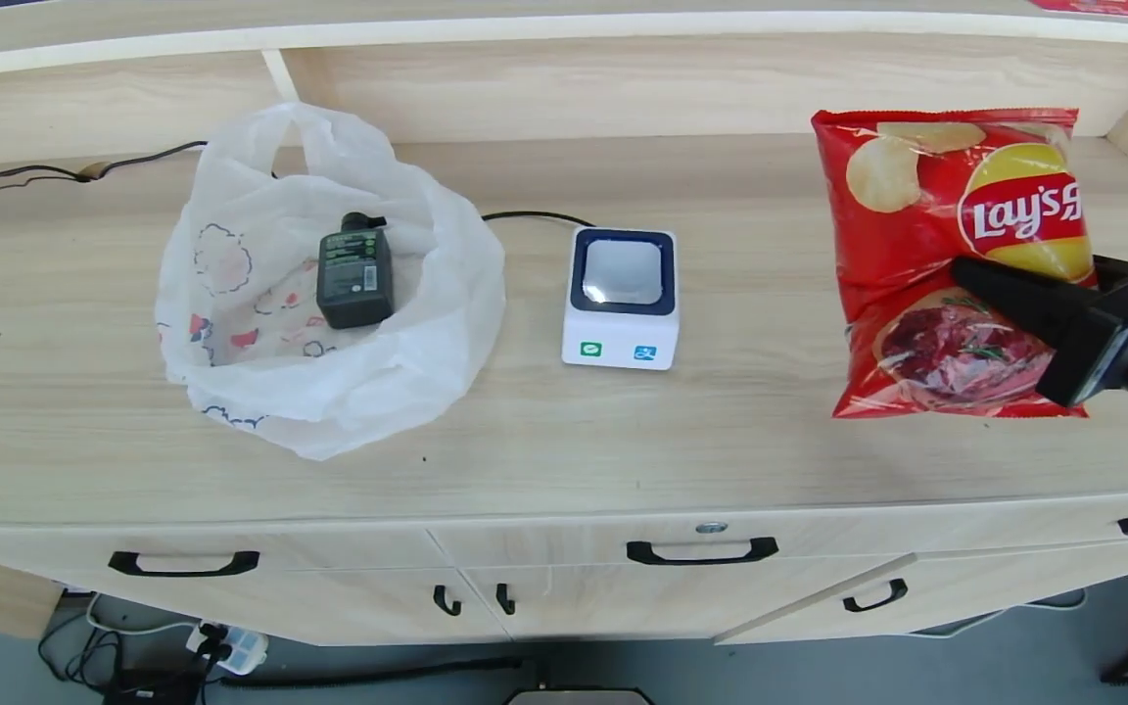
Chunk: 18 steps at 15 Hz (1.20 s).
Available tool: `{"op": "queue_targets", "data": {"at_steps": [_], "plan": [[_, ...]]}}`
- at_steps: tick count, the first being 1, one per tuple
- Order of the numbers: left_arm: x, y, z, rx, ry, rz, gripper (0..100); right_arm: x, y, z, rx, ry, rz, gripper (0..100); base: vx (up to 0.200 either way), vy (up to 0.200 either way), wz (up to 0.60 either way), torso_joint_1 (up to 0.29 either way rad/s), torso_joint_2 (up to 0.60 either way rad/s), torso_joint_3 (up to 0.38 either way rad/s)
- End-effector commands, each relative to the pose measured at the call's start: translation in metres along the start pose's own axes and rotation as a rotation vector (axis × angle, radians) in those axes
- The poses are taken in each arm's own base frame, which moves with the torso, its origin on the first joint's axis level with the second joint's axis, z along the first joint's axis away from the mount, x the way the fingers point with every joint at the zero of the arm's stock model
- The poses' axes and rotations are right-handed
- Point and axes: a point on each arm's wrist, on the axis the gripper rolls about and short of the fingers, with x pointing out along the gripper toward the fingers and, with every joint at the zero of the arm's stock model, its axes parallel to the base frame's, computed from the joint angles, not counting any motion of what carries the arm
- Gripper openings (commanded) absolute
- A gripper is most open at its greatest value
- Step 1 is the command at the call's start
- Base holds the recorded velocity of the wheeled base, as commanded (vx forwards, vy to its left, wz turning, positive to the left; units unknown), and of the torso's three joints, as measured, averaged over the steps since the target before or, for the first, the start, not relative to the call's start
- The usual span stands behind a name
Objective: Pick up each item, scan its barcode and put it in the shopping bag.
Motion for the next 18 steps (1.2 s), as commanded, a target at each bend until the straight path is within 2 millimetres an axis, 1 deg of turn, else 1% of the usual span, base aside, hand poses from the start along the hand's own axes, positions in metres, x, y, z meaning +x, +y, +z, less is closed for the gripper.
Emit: {"op": "queue_targets", "data": {"at_steps": [1, 4, 6, 8, 11, 12, 16, 18], "plan": [[0.000, 0.000, 0.000, -0.001, 0.002, 0.001, 100, 0.001, 0.000, 0.000, 0.000, -0.001, -0.001, 0, 0.000, 0.200, 0.00, 0.002, 0.01, 0.002], [0.000, 0.000, 0.000, -0.001, 0.000, 0.001, 100, 0.011, -0.001, 0.004, 0.009, -0.006, 0.001, 0, 0.000, 0.200, 0.00, 0.001, 0.00, 0.004], [0.000, 0.000, 0.000, -0.001, 0.000, 0.001, 100, 0.021, -0.002, 0.011, 0.009, -0.026, -0.001, 0, 0.000, 0.200, 0.00, 0.005, 0.00, 0.005], [0.000, 0.000, 0.000, -0.001, 0.000, -0.001, 100, 0.030, -0.003, 0.014, 0.008, -0.031, -0.003, 0, 0.000, 0.200, 0.00, 0.002, 0.00, 0.002], [0.000, 0.000, 0.000, 0.001, -0.001, 0.001, 100, 0.035, -0.012, 0.017, 0.003, -0.037, -0.047, 0, 0.000, 0.200, 0.00, -0.001, 0.00, 0.001], [0.000, 0.000, 0.000, 0.001, -0.001, 0.001, 100, 0.038, -0.015, 0.016, -0.004, -0.033, -0.057, 0, 0.000, 0.000, 0.00, 0.000, 0.00, 0.000], [0.000, 0.000, 0.000, 0.002, 0.000, -0.001, 100, 0.058, -0.016, 0.018, -0.079, -0.035, -0.043, 0, 0.000, 0.000, 0.00, 0.000, 0.00, 0.000], [0.000, 0.000, 0.000, 0.002, 0.000, 0.001, 100, 0.064, -0.015, 0.011, -0.113, -0.013, -0.028, 0, 0.000, 0.000, 0.00, 0.000, 0.00, 0.000]]}}
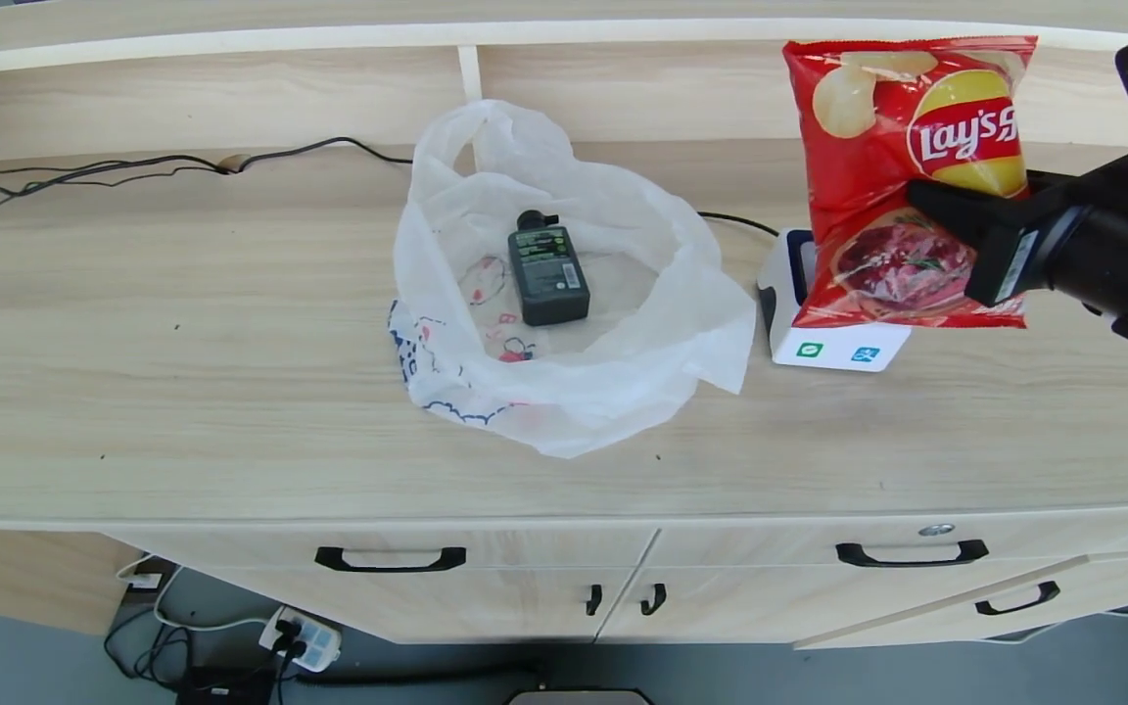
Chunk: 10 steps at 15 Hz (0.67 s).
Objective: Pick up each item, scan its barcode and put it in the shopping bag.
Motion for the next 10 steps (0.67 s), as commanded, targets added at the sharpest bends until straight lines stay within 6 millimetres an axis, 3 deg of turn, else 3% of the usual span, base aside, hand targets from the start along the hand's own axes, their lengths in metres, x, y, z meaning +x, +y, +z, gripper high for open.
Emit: {"op": "queue_targets", "data": {"at_steps": [1, 10], "plan": [[0.000, 0.000, 0.000, 0.000, -0.002, 0.001, 100, 0.008, 0.002, -0.008, -0.002, 0.027, 0.005, 0, 0.000, 0.000, 0.00, 0.000, 0.00, 0.000], [0.000, 0.000, 0.000, 0.002, 0.000, 0.000, 100, 0.004, -0.011, -0.005, -0.029, 0.027, -0.074, 0, 0.000, 0.000, 0.00, 0.000, 0.00, 0.000]]}}
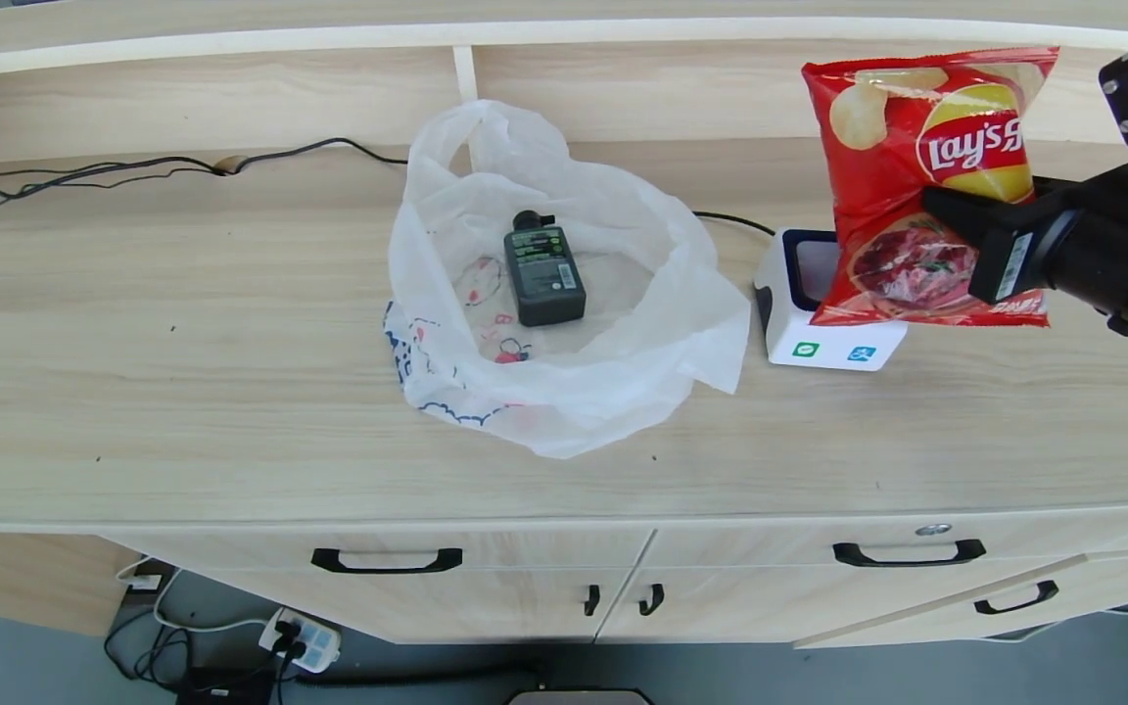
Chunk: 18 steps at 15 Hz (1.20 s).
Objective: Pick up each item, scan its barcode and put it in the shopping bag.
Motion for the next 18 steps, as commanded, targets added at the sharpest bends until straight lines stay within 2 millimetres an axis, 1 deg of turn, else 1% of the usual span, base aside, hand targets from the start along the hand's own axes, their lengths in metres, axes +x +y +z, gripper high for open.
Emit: {"op": "queue_targets", "data": {"at_steps": [1, 7, 10, 12, 13, 14, 16, 18], "plan": [[0.000, 0.000, 0.000, 0.001, 0.003, -0.001, 100, -0.002, -0.002, 0.002, -0.007, -0.008, -0.007, 0, 0.000, 0.000, 0.00, 0.000, 0.00, 0.000], [0.000, 0.000, 0.000, 0.000, 0.001, -0.001, 100, -0.003, -0.002, 0.003, -0.008, -0.012, -0.005, 0, 0.000, 0.000, 0.00, 0.000, 0.00, 0.000], [0.000, 0.000, 0.000, 0.000, 0.001, 0.001, 100, -0.016, -0.008, 0.017, -0.003, -0.057, -0.034, 0, 0.000, 0.000, 0.00, 0.000, 0.00, 0.000], [0.000, 0.000, 0.000, 0.000, 0.003, 0.001, 100, -0.028, -0.021, 0.034, 0.004, -0.112, -0.095, 0, 0.000, 0.000, 0.00, 0.000, 0.00, 0.000], [0.000, 0.000, 0.000, 0.000, 0.000, 0.001, 100, -0.031, -0.023, 0.041, 0.011, -0.134, -0.097, 0, 0.000, 0.000, 0.00, 0.000, 0.00, 0.000], [0.000, 0.000, 0.000, 0.000, 0.003, -0.001, 100, -0.032, -0.025, 0.048, 0.020, -0.150, -0.097, 0, 0.000, 0.000, 0.60, 0.002, 0.00, 0.002], [0.000, 0.000, 0.000, 0.000, 0.004, -0.001, 100, -0.034, -0.026, 0.055, 0.041, -0.156, -0.092, 0, 0.000, 0.000, 0.60, 0.002, 0.00, 0.007], [0.000, 0.000, 0.000, 0.000, 0.001, -0.001, 100, -0.037, -0.026, 0.054, 0.041, -0.144, -0.088, 0, 0.000, 0.000, 0.60, -0.002, 0.00, 0.005]]}}
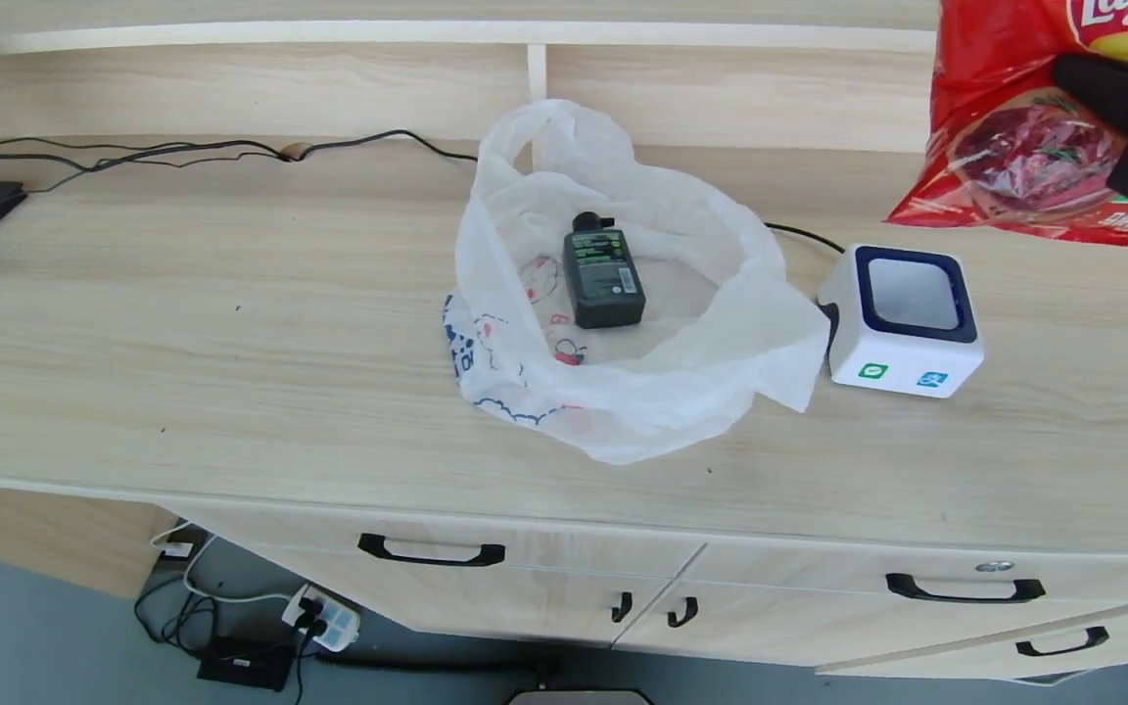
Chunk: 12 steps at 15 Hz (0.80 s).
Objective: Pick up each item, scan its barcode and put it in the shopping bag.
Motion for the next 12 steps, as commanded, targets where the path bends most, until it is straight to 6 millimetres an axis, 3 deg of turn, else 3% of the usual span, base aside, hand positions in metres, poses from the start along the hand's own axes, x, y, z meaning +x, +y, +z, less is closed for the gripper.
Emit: {"op": "queue_targets", "data": {"at_steps": [1, 7, 12], "plan": [[0.000, 0.000, 0.000, 0.000, 0.000, -0.001, 100, -0.003, -0.001, 0.002, 0.002, -0.009, -0.004, 0, 0.000, 0.000, 0.60, 0.002, 0.00, -0.002], [0.000, 0.000, 0.000, -0.001, 0.000, -0.001, 100, -0.007, -0.005, 0.018, 0.026, -0.044, -0.007, 0, 0.000, 0.000, 0.60, 0.001, 0.00, 0.002], [0.000, 0.000, 0.000, 0.002, -0.002, 0.000, 100, -0.015, 0.023, -0.006, 0.205, 0.058, 0.110, 0, 0.000, 0.000, 0.00, 0.000, 0.00, 0.000]]}}
